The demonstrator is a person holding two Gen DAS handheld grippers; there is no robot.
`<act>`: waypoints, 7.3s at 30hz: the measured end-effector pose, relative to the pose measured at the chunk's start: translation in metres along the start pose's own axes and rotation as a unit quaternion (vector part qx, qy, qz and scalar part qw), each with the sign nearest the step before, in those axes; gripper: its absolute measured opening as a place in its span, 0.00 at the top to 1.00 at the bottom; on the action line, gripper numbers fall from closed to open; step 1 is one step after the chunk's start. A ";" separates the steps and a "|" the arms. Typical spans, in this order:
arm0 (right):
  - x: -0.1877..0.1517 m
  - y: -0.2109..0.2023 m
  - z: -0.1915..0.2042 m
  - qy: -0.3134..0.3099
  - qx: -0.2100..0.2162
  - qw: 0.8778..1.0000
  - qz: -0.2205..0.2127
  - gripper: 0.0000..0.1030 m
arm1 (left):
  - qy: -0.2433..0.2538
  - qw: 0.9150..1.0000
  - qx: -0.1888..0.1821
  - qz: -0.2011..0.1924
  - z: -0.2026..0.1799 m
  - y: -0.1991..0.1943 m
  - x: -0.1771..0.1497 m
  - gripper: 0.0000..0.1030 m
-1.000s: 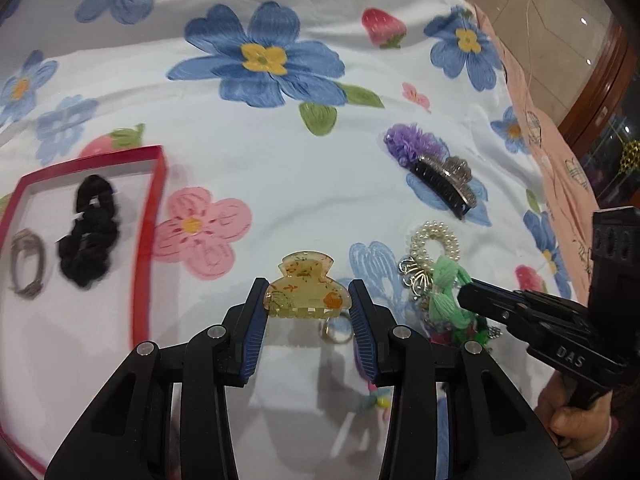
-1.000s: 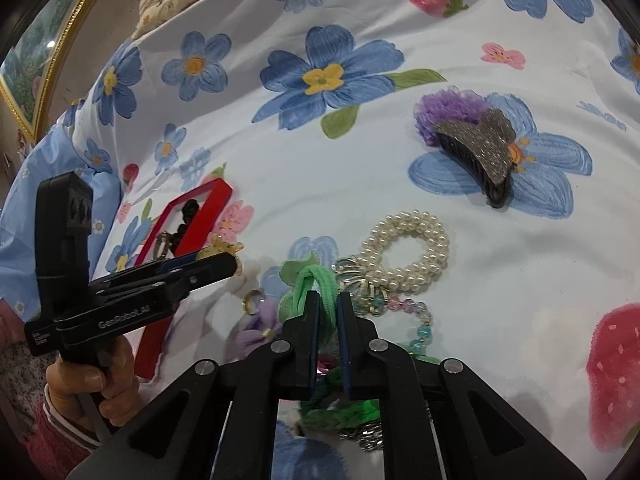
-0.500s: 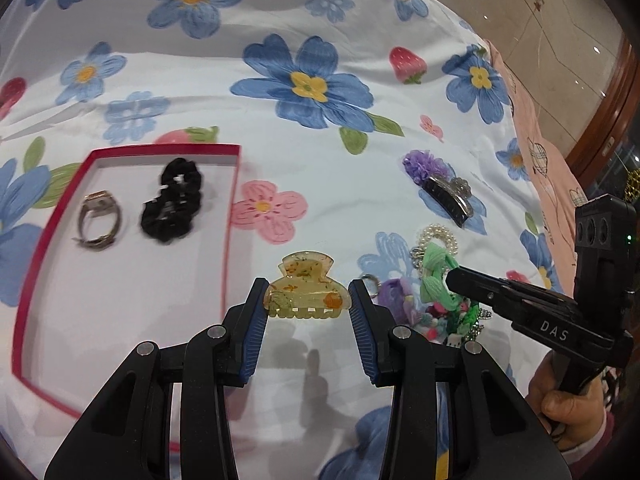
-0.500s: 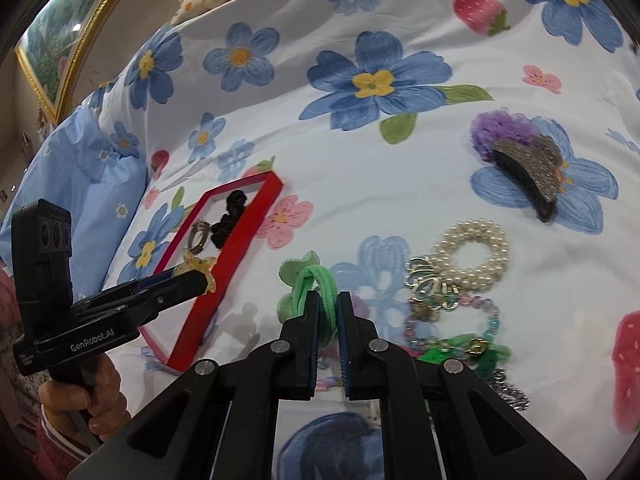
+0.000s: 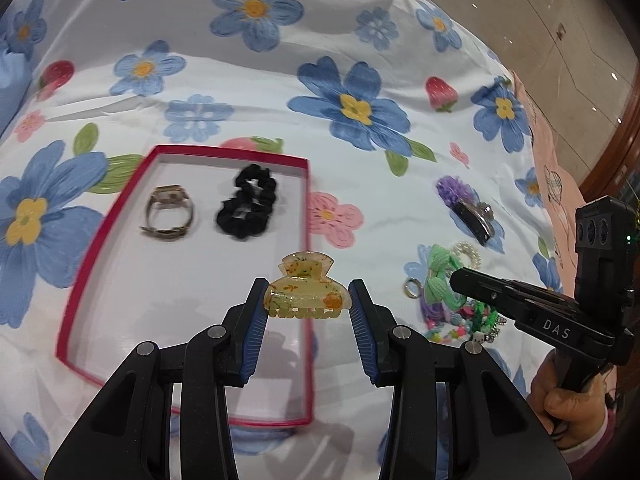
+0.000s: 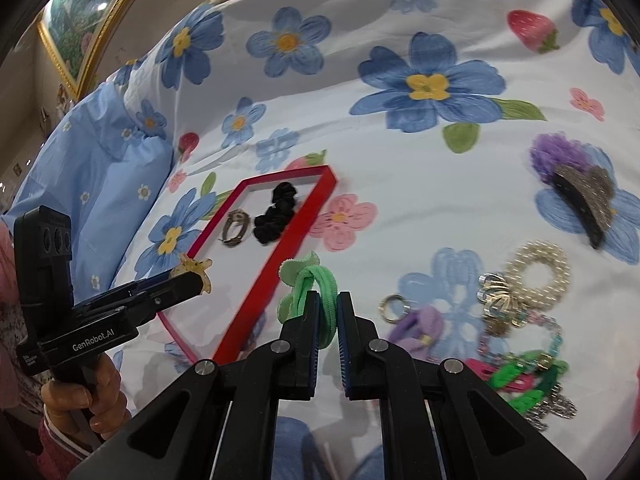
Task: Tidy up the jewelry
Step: 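Carry the claw clip with the left tool while the right tool carries the green tie into the box, then lower and release the claw clip with the left tool while the right tool releases the green tie, then move both open tools back over the jewelry pile, then grasp the purple bow hair tie with the left tool while the right tool grasps the beaded bracelet, then carry the purple bow tie with the left tool while the right tool carries the beaded bracelet to the box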
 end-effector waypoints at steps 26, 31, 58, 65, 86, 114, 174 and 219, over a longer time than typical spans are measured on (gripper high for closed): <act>0.034 0.084 0.059 -0.048 0.038 0.997 0.040 0.92 | -0.051 0.998 0.039 0.011 0.088 0.022 0.008 0.62; 0.045 0.111 0.060 -0.059 0.035 0.996 0.060 0.92 | -0.041 0.998 0.048 0.031 0.095 0.049 0.016 0.63; 0.046 0.192 0.037 -0.080 -0.002 0.987 0.140 0.90 | -0.022 0.994 0.063 0.090 0.104 0.113 0.020 0.62; 0.047 0.189 0.036 -0.071 0.006 0.988 0.137 0.89 | -0.024 0.994 0.066 0.089 0.106 0.112 0.020 0.62; 0.050 0.107 0.031 -0.029 0.030 0.998 0.056 0.61 | -0.085 0.994 0.061 0.034 0.106 0.043 0.008 0.44; -0.034 -0.079 -0.047 0.050 -0.069 0.995 -0.056 0.49 | -0.038 0.998 -0.014 0.039 -0.002 -0.014 -0.035 0.36; -0.027 -0.072 -0.136 0.097 -0.085 0.991 -0.022 0.93 | 0.114 0.984 -0.090 0.102 -0.150 0.076 -0.029 0.89; 0.016 0.005 0.047 -0.034 0.047 0.998 -0.004 0.93 | -0.062 0.998 -0.013 0.019 0.054 -0.016 -0.024 0.89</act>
Point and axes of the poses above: each gripper's, at about its wrist camera, not at the fingertips, and y roughly the way its jaws point, z to its left, x to its top, the point moved 2 cm from there along y, roughly the way its jaws point, and after that the axes turned 13 degrees about x, right-handed, at the moved point
